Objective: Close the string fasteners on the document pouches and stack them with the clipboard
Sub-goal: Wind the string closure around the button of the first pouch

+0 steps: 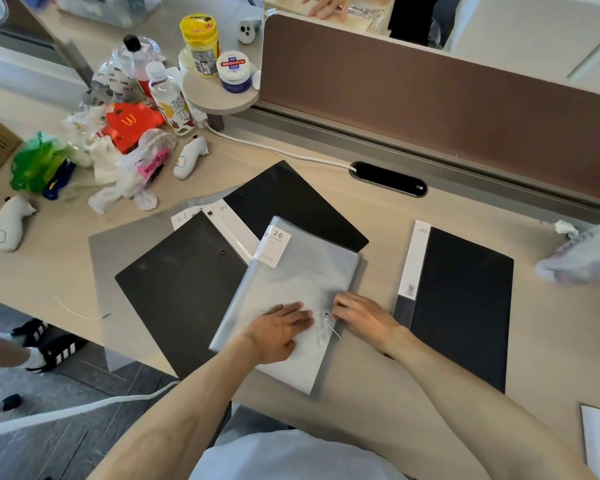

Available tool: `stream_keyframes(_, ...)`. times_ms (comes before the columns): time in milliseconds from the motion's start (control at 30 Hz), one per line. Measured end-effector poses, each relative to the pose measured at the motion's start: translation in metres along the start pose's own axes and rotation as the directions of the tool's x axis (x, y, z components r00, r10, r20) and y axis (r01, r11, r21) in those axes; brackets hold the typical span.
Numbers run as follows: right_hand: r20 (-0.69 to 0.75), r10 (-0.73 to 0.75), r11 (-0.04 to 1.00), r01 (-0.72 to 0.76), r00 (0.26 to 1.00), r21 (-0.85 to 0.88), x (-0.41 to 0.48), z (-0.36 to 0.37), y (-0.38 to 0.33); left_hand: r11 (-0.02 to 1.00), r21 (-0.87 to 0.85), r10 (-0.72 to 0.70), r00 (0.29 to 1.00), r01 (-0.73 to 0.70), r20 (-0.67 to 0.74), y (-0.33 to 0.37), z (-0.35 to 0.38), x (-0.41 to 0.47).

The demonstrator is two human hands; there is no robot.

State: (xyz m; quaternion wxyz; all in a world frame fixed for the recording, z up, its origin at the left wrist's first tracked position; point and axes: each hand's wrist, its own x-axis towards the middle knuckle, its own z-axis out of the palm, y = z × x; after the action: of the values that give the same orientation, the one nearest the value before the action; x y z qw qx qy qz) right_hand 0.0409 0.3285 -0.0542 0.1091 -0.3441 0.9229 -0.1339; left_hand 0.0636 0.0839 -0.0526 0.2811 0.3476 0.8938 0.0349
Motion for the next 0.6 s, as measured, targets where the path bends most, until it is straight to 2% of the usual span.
stream_keyframes(67,0.020,-0.027,0.999,0.027,0.999,-0.023,-0.001,0.002,0.002,1.000,-0.001,-0.006,1.000,0.006,0.004,0.001,0.000,0.001)
stream_keyframes(167,0.006,0.008,1.000,-0.008,1.000,0.017,-0.003,0.007,-0.001,1.000,-0.008,-0.009,1.000,0.009,0.012,0.002,0.000,0.002)
stream_keyframes(300,-0.040,0.128,0.984,-0.122,0.991,0.130,-0.004,0.011,-0.016,1.000,-0.012,-0.006,1.000,0.006,0.016,-0.001,0.001,0.005)
stream_keyframes(467,-0.006,0.368,0.884,-0.348,0.930,0.312,-0.008,0.015,-0.024,1.000,-0.014,0.000,1.000,0.001,0.014,-0.001,0.000,0.005)
stream_keyframes(600,0.038,0.429,0.844,-0.415,0.903,0.340,-0.008,0.015,-0.025,1.000,-0.009,0.001,1.000,0.000,0.029,-0.001,-0.001,0.005)
